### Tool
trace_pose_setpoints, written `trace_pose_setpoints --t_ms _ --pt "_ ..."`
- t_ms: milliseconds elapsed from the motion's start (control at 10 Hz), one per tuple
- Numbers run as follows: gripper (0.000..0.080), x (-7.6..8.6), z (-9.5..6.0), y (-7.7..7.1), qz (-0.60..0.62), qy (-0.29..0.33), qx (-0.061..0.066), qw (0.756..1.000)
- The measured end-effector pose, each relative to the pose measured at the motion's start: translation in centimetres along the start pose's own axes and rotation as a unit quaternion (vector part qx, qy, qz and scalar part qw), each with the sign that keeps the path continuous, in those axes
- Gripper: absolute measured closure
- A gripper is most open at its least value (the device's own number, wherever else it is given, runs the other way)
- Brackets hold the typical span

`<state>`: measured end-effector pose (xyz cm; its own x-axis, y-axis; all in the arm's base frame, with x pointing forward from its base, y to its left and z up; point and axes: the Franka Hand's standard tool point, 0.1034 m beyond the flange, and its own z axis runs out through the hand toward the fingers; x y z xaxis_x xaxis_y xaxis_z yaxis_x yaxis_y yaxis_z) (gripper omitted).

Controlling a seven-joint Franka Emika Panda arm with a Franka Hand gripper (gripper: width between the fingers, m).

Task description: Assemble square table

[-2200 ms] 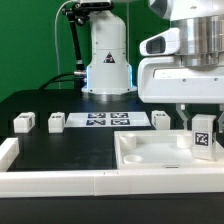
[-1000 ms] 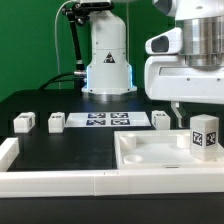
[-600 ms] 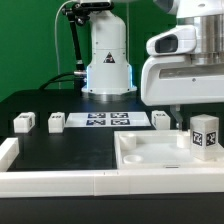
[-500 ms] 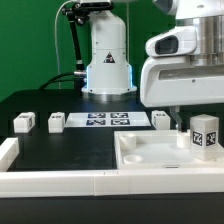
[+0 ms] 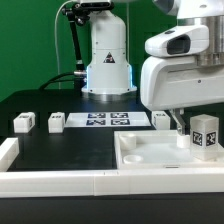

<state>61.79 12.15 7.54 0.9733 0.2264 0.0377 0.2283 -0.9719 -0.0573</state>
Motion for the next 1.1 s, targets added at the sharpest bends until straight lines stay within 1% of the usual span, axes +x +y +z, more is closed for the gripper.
trace_pose_setpoints --t_ms 100,200,400,500,700,900,1100 --pt "0.0197 -0.03 0.03 0.06 -0.014 0.000 0.000 1.000" --pt "0.0197 -0.03 0.02 0.12 -0.025 0.000 0.000 1.000" --pt "0.0489 -0.03 0.02 0.12 -0.023 0.000 0.000 1.000" --pt "0.0510 -0.04 0.02 0.16 -0.022 0.000 0.000 1.000" --pt "0.0510 -0.04 0.02 0.17 -0.014 0.000 0.000 1.000" --pt "0.0510 -0.04 0.02 0.21 0.049 0.000 0.000 0.999" --pt "0.0510 -0.07 0.10 0.34 0.159 0.003 0.001 0.987"
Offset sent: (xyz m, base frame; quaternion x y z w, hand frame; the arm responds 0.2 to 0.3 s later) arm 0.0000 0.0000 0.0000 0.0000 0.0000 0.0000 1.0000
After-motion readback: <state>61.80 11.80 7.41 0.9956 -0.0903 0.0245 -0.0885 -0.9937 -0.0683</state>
